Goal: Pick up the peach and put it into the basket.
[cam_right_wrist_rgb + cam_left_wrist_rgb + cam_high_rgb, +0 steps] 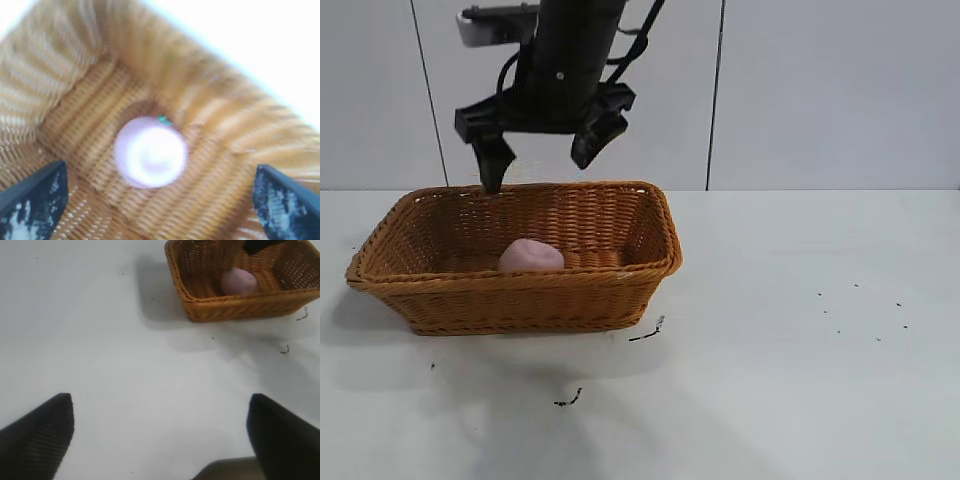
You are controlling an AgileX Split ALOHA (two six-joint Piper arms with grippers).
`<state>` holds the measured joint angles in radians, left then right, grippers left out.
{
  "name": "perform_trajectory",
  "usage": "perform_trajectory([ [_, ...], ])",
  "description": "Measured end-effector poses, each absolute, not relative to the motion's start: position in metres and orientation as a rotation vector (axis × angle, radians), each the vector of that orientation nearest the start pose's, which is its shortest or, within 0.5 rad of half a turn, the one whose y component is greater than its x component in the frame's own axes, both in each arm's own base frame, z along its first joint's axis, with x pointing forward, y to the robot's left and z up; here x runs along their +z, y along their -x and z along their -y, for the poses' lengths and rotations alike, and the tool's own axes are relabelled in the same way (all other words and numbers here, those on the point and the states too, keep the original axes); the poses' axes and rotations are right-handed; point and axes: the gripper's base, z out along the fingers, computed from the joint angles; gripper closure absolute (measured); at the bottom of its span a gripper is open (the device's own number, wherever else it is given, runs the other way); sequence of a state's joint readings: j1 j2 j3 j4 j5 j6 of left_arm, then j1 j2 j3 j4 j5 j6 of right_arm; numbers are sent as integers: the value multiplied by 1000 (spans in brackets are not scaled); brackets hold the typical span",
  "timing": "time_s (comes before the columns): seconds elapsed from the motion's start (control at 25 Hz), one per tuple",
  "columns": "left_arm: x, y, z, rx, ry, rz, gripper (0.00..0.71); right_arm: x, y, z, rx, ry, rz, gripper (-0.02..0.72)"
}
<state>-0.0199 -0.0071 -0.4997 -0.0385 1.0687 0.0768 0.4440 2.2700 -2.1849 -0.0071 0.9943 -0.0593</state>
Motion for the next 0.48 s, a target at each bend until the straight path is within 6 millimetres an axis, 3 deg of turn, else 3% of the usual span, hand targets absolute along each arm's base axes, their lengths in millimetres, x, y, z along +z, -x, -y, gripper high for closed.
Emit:
perform_trajectory([
  [0.24,277,6,3,-11,-101,-2042,18,257,-495,-106,41,361,-2606,14],
  [0.36,277,6,3,-11,-101,-2042,18,256,-500,-61,20,240,-2654,14],
  [0.48,277,6,3,-11,-101,-2042,18,255,-499,-33,39,152,-2698,14],
])
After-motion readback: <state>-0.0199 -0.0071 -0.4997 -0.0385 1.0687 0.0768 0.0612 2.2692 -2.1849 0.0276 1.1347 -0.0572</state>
